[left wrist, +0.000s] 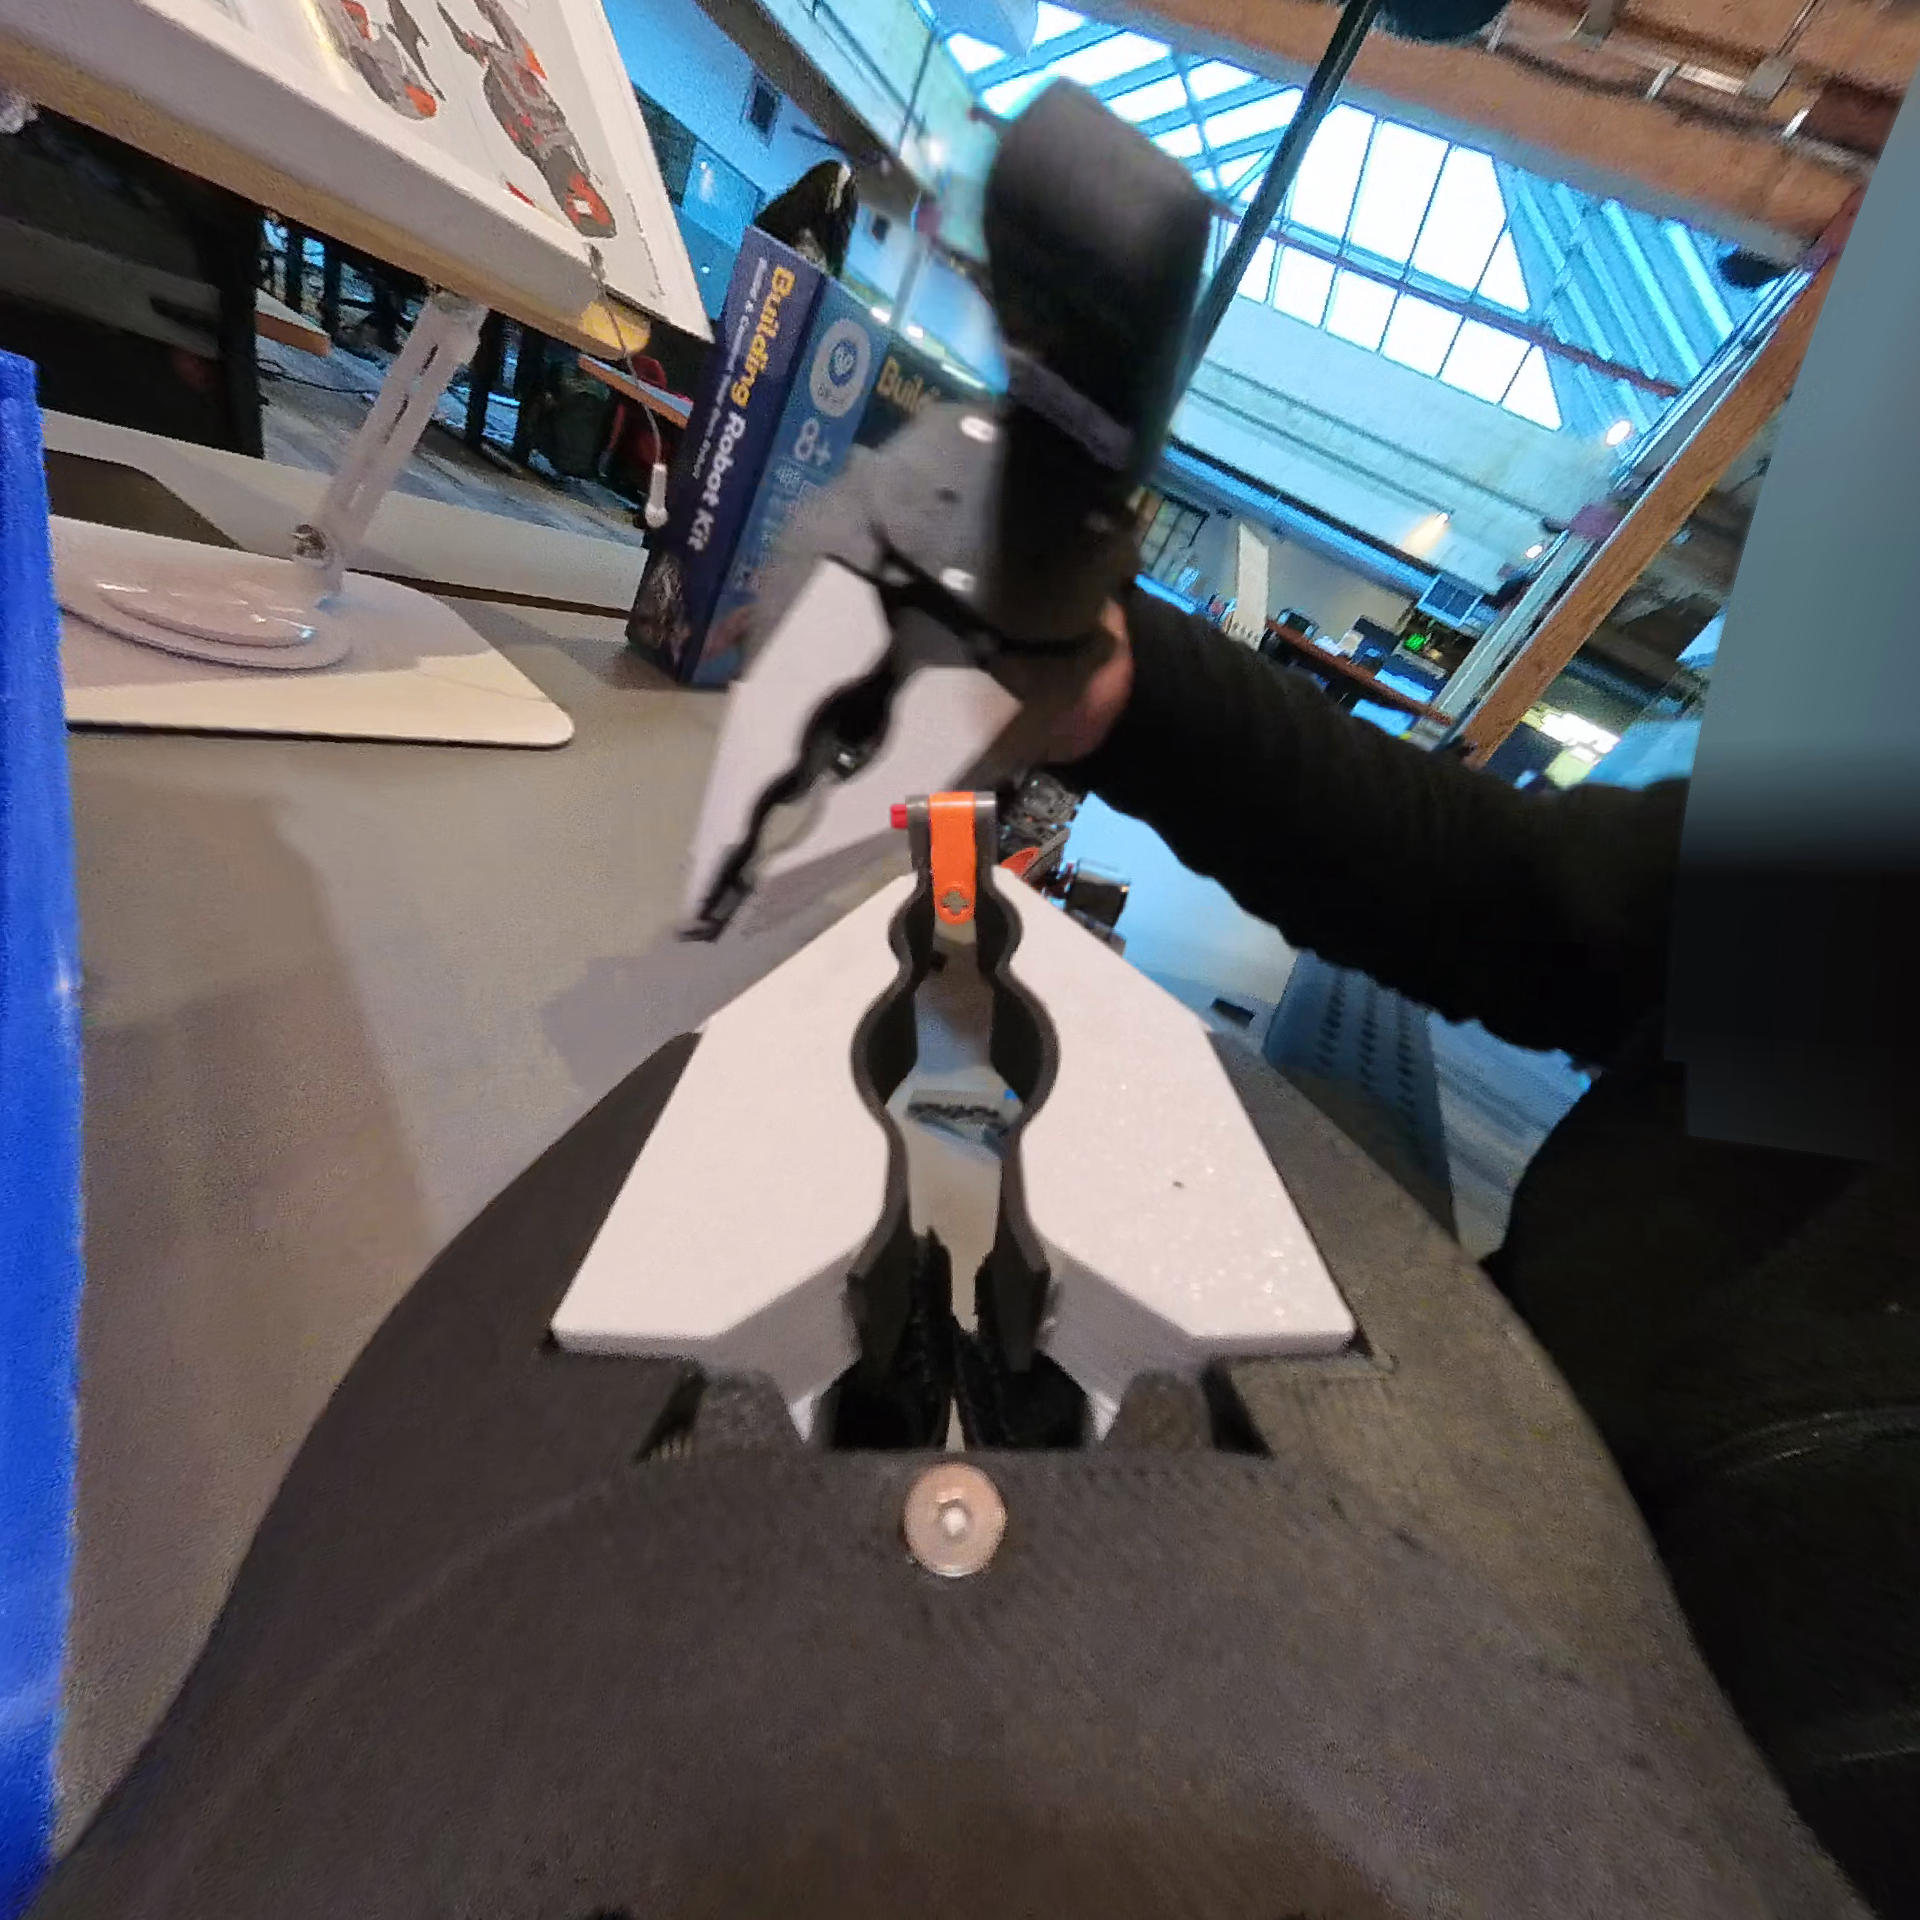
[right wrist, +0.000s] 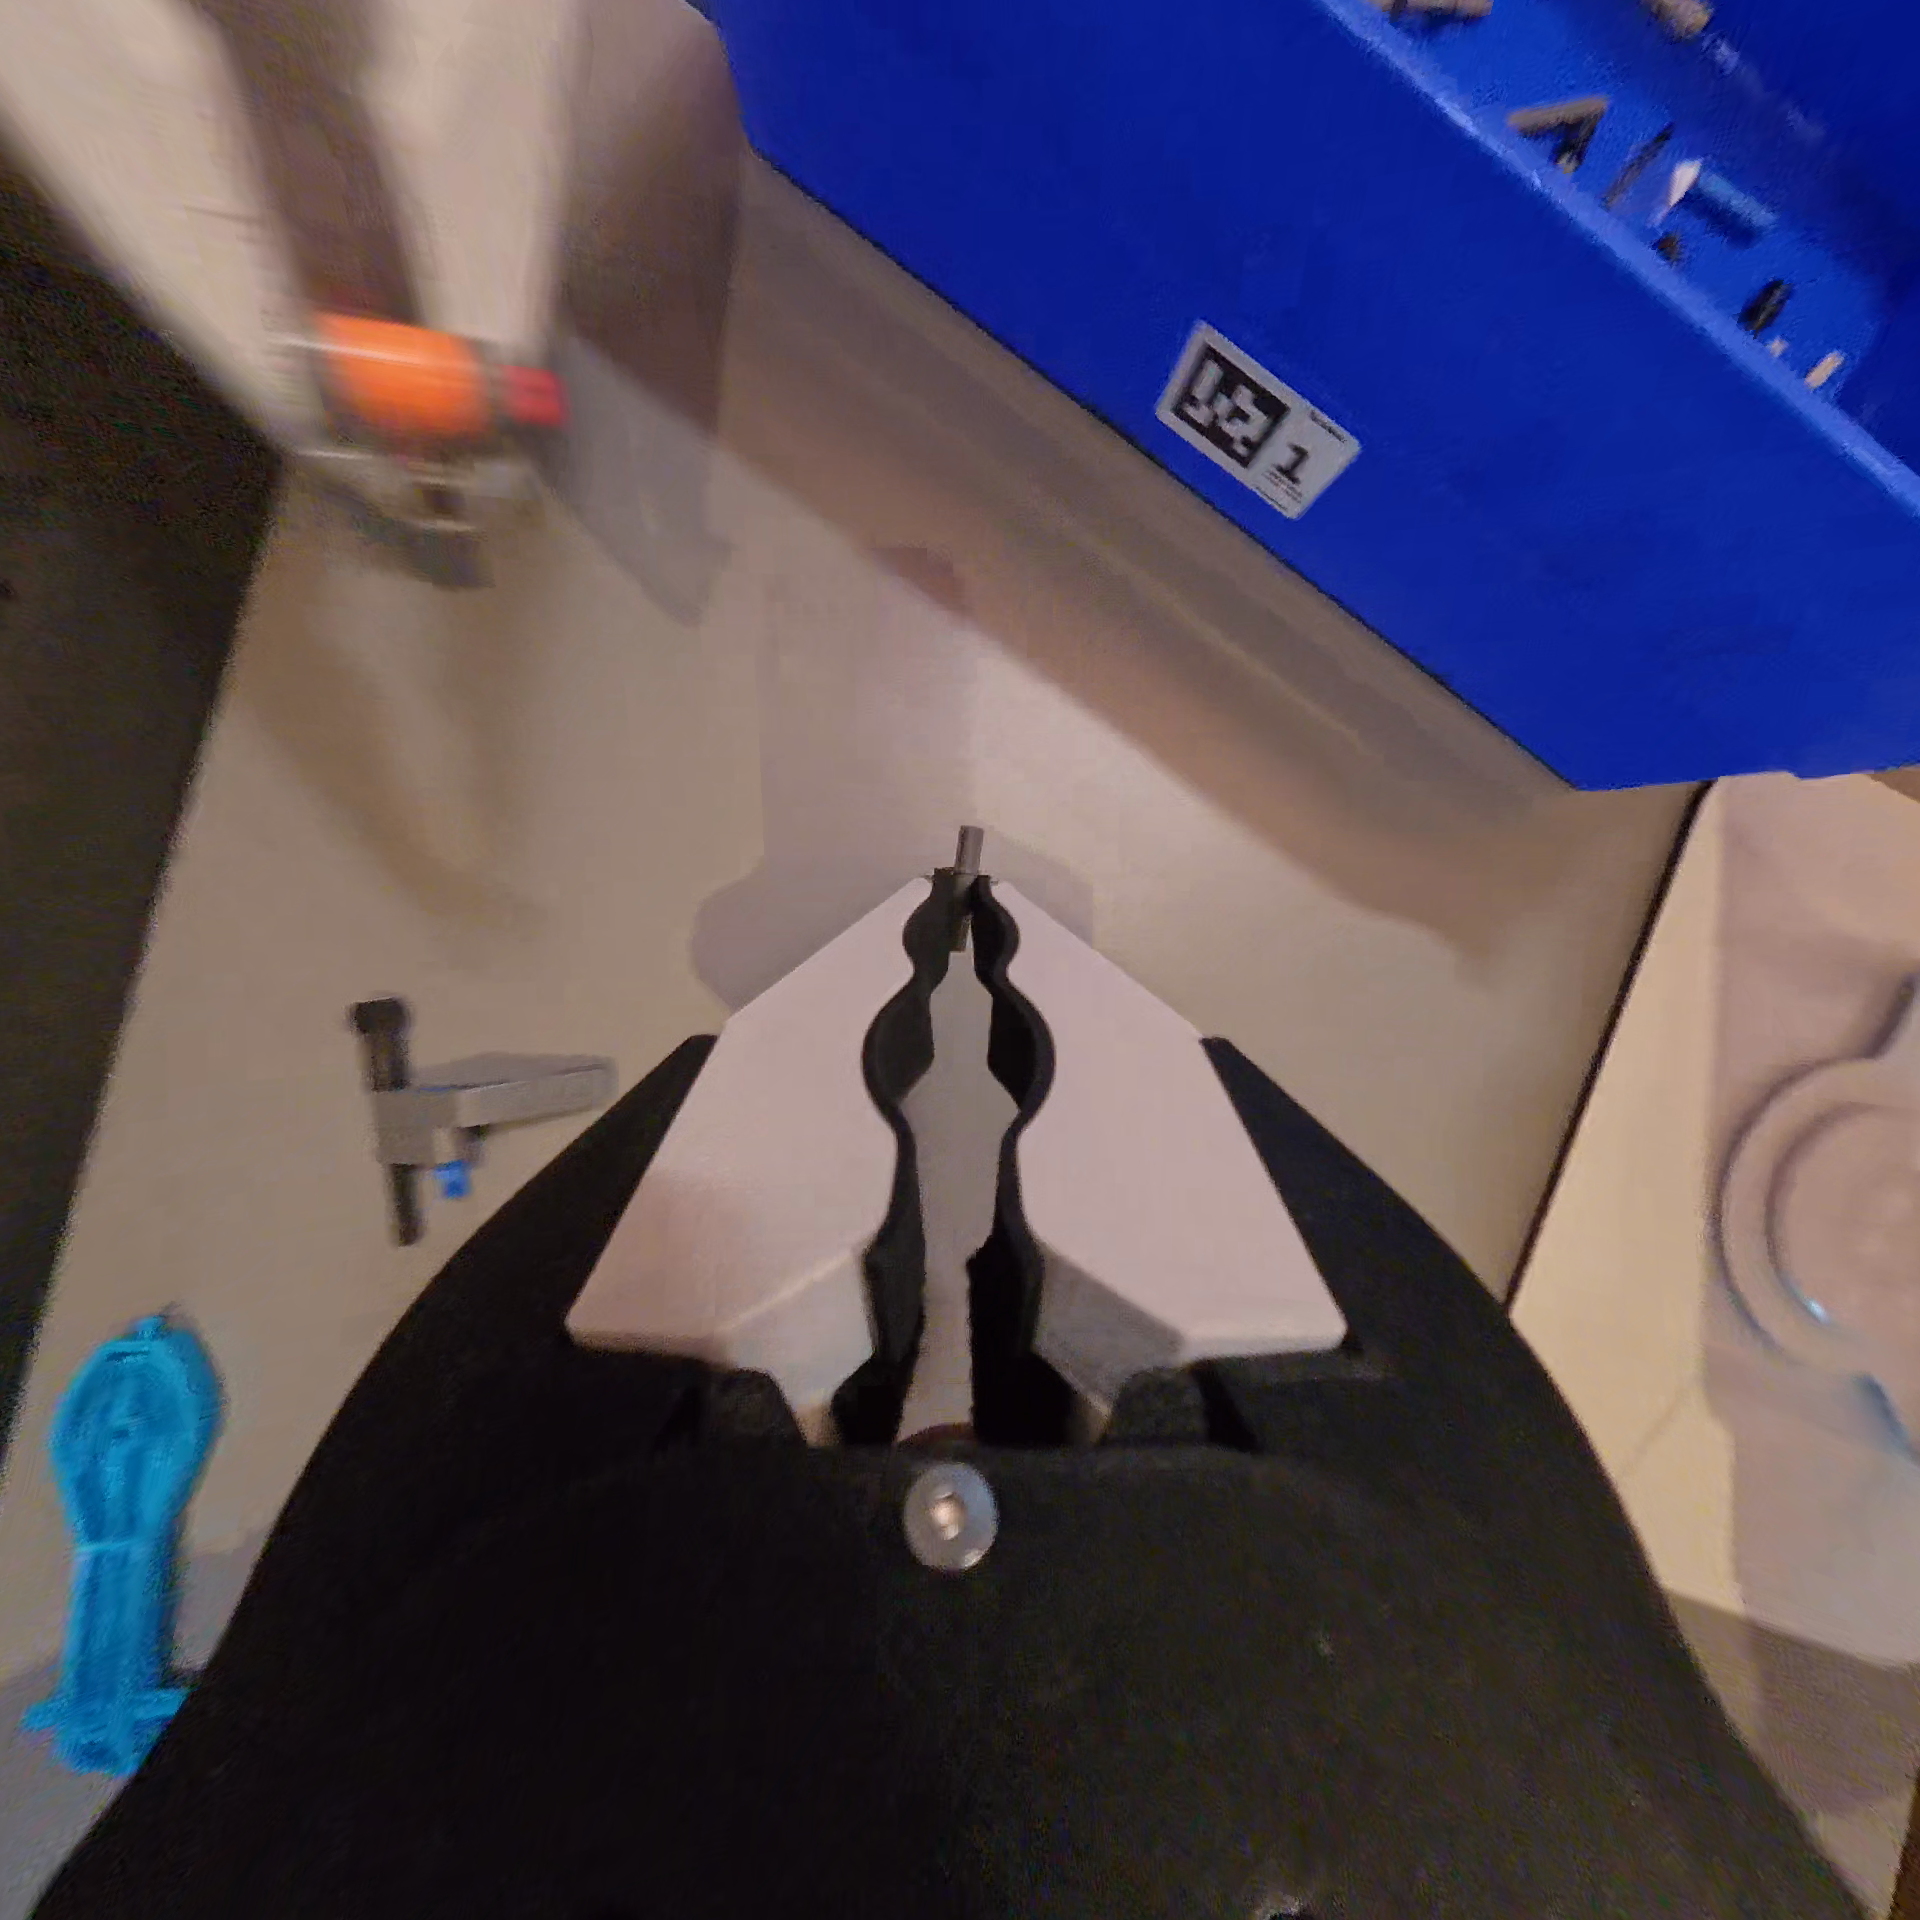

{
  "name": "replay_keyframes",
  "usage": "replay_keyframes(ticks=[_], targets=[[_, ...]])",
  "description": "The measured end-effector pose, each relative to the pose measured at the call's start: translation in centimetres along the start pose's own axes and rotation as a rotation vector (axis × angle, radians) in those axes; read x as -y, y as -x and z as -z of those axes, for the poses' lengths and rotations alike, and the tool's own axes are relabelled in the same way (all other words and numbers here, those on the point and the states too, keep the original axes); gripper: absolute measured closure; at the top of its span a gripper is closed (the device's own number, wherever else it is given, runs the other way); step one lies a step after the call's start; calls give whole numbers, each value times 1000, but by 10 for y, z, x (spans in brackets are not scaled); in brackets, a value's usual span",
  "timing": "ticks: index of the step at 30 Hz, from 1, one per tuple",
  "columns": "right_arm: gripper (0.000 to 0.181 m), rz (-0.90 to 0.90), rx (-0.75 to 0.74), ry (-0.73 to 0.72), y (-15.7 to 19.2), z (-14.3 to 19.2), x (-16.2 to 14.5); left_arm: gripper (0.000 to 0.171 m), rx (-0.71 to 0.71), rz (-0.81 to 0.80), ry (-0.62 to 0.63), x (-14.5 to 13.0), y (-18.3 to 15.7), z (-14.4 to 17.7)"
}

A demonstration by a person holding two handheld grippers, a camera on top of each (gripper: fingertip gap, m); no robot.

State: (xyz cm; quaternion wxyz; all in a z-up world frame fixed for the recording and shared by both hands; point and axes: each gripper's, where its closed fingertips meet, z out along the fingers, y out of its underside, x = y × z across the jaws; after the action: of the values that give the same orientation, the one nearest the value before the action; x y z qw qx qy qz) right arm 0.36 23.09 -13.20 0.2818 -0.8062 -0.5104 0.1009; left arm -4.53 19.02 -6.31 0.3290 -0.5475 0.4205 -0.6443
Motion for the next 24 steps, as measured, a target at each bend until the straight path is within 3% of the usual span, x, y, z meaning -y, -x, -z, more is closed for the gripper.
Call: replay_keyframes(ticks=[6,12,16,24], targets=[[181,-6,-197,-183,46,50,27,167,-101,129,-58,12,-9,-16],[181,42,-452,-207,46,70,27,167,-171,265,-79,17,-17,-36],[181,116,-582,-157,39,84,23,167,-172,300,-59,15,-18,-46],[181,280,-807,10,35,81,10,167,-201,392,-70,11,-15,-57]])
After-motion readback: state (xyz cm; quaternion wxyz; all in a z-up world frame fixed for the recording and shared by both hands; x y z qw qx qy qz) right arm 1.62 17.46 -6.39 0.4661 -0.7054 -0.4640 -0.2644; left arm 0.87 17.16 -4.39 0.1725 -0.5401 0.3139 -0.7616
